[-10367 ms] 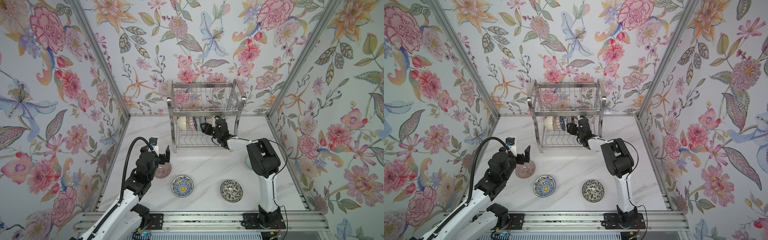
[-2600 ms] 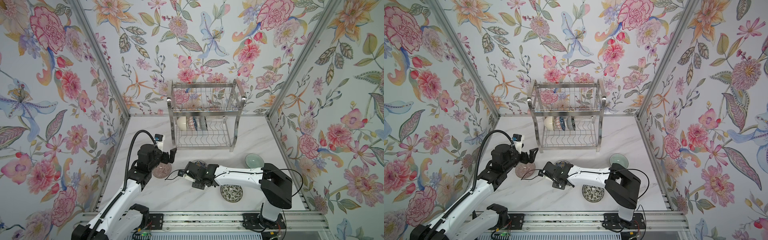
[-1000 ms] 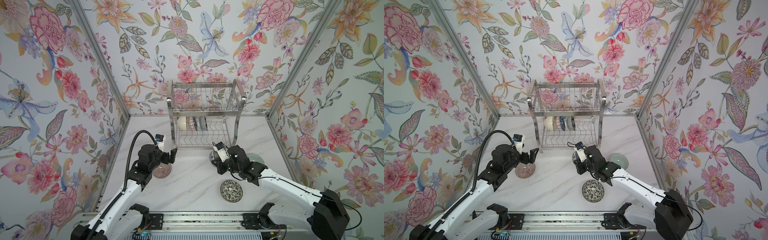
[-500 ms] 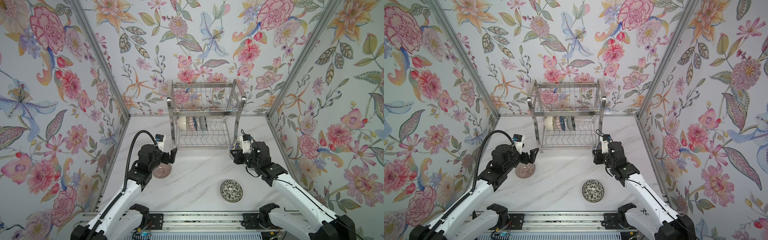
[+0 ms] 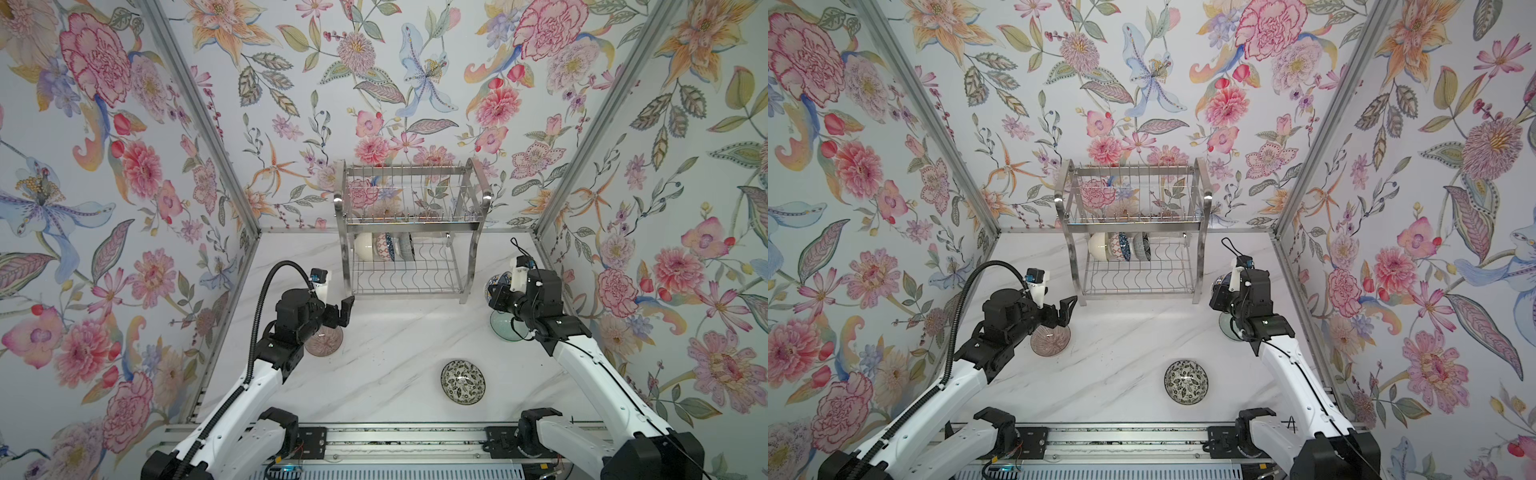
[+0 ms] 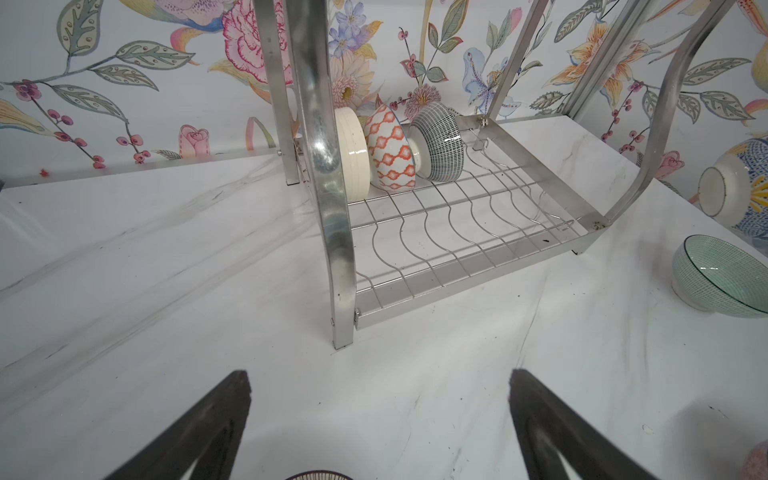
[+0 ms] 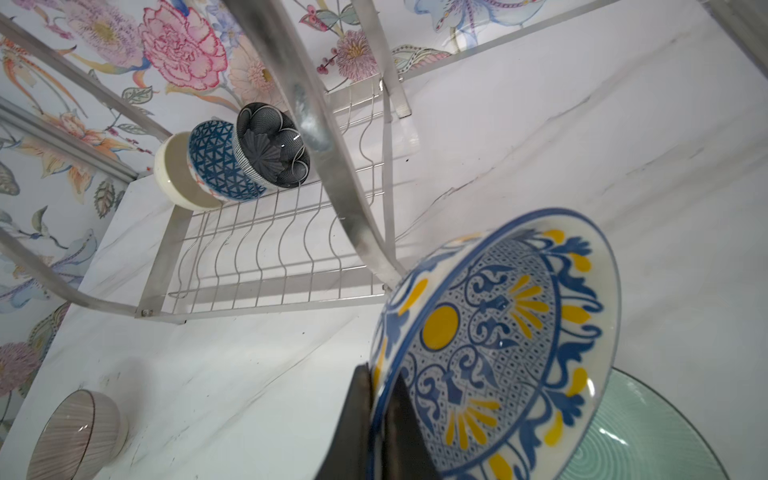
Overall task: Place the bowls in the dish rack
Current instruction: 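Carry the blue-and-yellow bowl with the right gripper toward the rack's lower tier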
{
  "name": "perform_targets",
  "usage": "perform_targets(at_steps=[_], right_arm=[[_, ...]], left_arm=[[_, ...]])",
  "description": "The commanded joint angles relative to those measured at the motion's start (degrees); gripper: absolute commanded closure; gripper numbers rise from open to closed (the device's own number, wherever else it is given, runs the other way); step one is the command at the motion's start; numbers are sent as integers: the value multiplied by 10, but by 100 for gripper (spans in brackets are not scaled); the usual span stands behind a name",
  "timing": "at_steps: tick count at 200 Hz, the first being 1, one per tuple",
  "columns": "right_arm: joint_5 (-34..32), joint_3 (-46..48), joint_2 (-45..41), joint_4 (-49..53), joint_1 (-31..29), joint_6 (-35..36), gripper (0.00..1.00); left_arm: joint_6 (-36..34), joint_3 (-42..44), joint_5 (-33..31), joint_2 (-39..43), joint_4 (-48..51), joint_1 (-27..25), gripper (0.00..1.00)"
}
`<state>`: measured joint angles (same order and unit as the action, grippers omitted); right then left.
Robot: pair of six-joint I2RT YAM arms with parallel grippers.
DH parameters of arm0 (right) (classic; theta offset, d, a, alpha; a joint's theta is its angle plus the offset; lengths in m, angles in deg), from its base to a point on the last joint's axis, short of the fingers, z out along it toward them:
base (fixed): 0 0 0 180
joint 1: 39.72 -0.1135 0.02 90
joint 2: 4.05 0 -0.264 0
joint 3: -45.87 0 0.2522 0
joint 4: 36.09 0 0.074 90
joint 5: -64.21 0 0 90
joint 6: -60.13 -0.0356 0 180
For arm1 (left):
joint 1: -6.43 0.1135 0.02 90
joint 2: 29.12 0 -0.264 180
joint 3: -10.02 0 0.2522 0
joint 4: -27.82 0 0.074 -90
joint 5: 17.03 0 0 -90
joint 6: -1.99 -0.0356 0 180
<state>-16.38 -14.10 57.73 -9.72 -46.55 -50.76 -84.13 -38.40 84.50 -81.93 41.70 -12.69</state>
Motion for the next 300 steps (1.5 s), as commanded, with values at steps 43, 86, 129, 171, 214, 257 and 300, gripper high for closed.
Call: perform_targets(at_steps=[43,86,129,171,214,257,300], right_arm=[[5,-76,83,-78,71,-33,98],[64,-130,172,-139,96,-73,97],[140,-216,276,-152,101,-81,97],[252,-283,361,-177,106,-83,97],[373,-356,442,-192,108,-84,98],[458,-425,508,-198,107,-87,98],[507,-463,550,-200,98,-84,98]], left_arm=[[-13,-9,-17,-6,12,-5,1],[-15,-15,-32,-19,20,-4,1],[-7,-26,-75,-27,33,9,1],[9,-26,-61,-33,23,63,1],[4,-28,-59,-37,27,88,1],[-9,-27,-38,-39,29,92,1],[-25,-19,97,-35,2,96,1]])
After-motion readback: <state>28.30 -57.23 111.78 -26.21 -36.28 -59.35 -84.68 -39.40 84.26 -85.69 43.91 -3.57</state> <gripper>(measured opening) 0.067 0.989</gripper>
